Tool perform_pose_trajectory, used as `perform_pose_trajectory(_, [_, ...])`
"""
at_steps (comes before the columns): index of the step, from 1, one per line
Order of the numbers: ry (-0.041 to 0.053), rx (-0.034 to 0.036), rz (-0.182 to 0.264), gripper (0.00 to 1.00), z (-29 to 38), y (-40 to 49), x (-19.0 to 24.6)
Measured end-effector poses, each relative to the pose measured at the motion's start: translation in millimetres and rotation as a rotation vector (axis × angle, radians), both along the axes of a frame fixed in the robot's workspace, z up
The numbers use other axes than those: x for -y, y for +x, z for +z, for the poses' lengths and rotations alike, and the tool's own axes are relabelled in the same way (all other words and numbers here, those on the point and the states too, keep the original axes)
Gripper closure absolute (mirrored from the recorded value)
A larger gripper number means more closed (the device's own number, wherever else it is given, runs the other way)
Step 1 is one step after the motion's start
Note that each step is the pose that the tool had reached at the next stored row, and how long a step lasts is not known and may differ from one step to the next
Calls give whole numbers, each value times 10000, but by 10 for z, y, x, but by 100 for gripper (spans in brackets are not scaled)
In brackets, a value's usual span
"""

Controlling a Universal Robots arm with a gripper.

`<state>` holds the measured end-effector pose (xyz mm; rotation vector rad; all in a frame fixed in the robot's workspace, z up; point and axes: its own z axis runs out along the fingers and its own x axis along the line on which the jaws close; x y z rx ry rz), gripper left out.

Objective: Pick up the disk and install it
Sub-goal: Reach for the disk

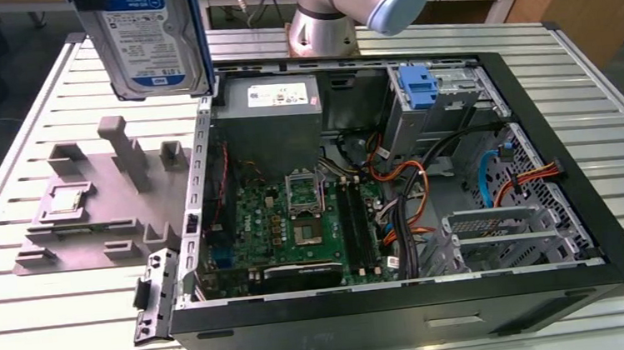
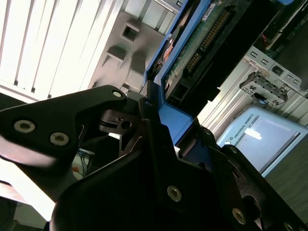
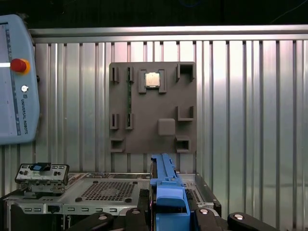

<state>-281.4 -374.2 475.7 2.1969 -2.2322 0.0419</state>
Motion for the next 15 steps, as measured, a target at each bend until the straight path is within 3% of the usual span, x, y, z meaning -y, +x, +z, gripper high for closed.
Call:
perform_pose_trajectory(7, [0,1,0,63,0,85,0])
perform_pose_trajectory(15, [1,1,1,63,-1,106,0])
